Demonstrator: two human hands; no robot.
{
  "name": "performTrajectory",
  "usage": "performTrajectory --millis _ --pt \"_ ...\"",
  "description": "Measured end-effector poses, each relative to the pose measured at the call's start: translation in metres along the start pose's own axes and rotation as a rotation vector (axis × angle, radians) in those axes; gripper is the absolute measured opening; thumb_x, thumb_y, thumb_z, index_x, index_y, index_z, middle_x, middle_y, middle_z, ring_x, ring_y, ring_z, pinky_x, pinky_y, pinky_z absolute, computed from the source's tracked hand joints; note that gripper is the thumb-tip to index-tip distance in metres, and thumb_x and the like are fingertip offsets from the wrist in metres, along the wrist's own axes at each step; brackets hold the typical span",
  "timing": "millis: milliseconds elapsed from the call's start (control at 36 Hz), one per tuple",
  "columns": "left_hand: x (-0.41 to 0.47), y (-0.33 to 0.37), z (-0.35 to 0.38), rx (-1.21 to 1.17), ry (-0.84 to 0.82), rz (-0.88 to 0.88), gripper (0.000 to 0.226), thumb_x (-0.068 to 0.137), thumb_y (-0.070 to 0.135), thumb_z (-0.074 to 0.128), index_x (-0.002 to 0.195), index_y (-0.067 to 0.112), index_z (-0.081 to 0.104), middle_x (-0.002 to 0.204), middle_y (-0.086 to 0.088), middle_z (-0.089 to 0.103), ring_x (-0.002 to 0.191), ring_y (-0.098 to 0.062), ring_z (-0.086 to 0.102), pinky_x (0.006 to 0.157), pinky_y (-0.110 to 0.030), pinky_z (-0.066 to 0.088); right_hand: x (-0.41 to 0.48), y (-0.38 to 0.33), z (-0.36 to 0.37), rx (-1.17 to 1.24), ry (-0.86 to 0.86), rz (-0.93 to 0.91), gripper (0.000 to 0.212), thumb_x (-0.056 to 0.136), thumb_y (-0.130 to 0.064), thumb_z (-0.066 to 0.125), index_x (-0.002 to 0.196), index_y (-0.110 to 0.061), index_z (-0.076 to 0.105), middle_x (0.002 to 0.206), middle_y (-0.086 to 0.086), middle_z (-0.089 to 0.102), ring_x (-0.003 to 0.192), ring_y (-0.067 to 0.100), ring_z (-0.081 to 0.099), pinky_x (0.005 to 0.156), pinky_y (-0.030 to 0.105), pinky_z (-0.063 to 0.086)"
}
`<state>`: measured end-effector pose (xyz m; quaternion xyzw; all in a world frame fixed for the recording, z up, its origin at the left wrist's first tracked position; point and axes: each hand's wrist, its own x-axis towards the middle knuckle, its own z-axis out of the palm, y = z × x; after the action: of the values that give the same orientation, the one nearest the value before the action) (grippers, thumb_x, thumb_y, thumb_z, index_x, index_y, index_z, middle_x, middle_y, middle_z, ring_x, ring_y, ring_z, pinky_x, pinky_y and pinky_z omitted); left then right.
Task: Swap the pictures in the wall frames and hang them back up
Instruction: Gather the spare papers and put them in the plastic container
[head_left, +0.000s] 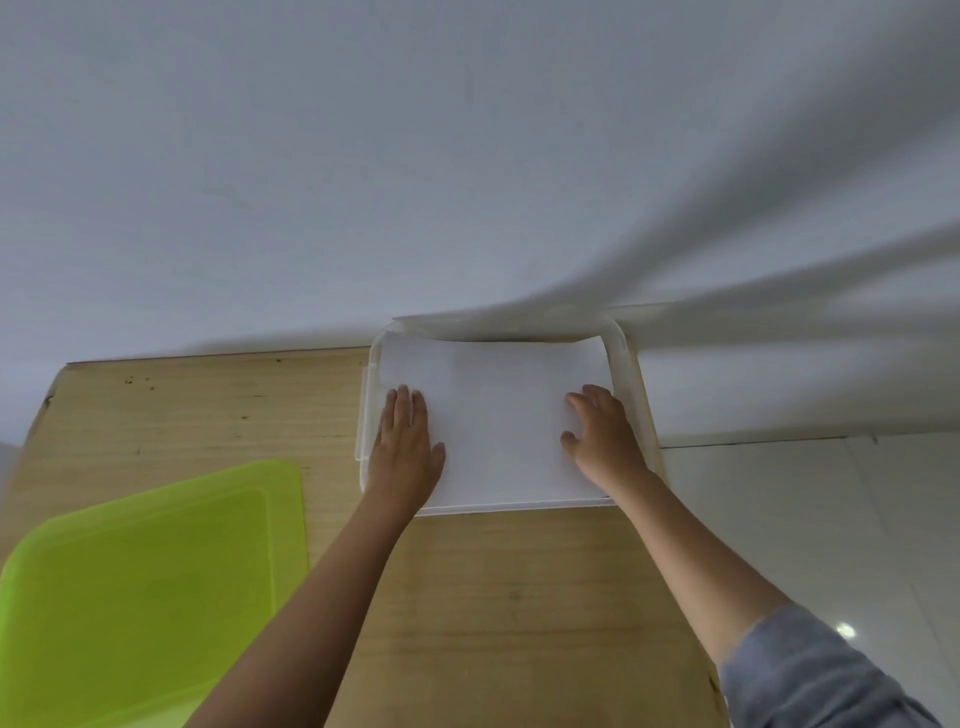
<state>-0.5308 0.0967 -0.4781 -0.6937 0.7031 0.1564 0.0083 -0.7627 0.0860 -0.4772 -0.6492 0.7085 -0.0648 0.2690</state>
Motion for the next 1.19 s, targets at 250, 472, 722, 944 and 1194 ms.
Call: performTrajectory --millis 250,472,722,944,1194 --pt "0.013 -0.016 0.006 -0.024 -0.248 0.039 0.083 0.093 0.051 0.037 0.146 0.007 -0.010 0.153 -0.018 -0.019 0.140 -0.033 -0.022 0.113 -0.040 -0.011 -0.005 -0.015 0.012 -0.082 -0.041 0.060 0.069 0.088 -0.042 0.054 0.144 -0.019 0.021 0.154 0.005 0.010 0.142 0.024 0.007 0.112 0.038 0.025" --pt "0.012 -0.017 -0.001 -0.066 -0.224 0.030 0.080 0.093 0.047 0.042 0.147 0.008 -0.002 0.154 -0.018 -0.012 0.142 -0.033 -0.014 0.115 -0.041 -0.005 -0.009 -0.022 0.008 -0.059 -0.057 0.077 0.068 0.087 -0.041 0.055 0.143 -0.020 0.023 0.154 0.002 0.012 0.142 0.023 0.009 0.111 0.039 0.028" --pt "0.002 -0.015 -0.038 -0.245 -0.012 0.024 0.061 0.095 0.036 0.045 0.143 0.006 0.024 0.153 -0.013 0.017 0.143 -0.025 0.012 0.113 -0.036 0.019 -0.010 -0.045 -0.015 0.012 -0.106 0.005 0.059 0.090 -0.029 0.051 0.142 -0.012 0.026 0.151 0.004 0.023 0.139 0.021 0.022 0.108 0.035 0.029" --pt "-0.036 -0.064 -0.079 -0.388 0.243 -0.081 0.050 0.093 0.029 0.051 0.135 0.004 0.040 0.142 -0.012 0.035 0.134 -0.025 0.027 0.107 -0.037 0.028 -0.026 -0.122 -0.026 -0.006 -0.125 -0.193 0.057 0.093 -0.027 0.045 0.144 -0.010 0.024 0.151 0.007 0.027 0.137 0.023 0.029 0.108 0.035 0.032" --pt "-0.118 -0.225 -0.085 -0.416 0.298 -0.403 0.048 0.094 0.028 0.050 0.133 0.002 0.042 0.138 -0.016 0.039 0.129 -0.030 0.031 0.103 -0.041 0.032 -0.068 -0.247 0.039 0.069 -0.117 -0.379 0.050 0.094 -0.021 0.044 0.141 -0.010 0.032 0.148 0.008 0.032 0.136 0.021 0.031 0.107 0.032 0.031"
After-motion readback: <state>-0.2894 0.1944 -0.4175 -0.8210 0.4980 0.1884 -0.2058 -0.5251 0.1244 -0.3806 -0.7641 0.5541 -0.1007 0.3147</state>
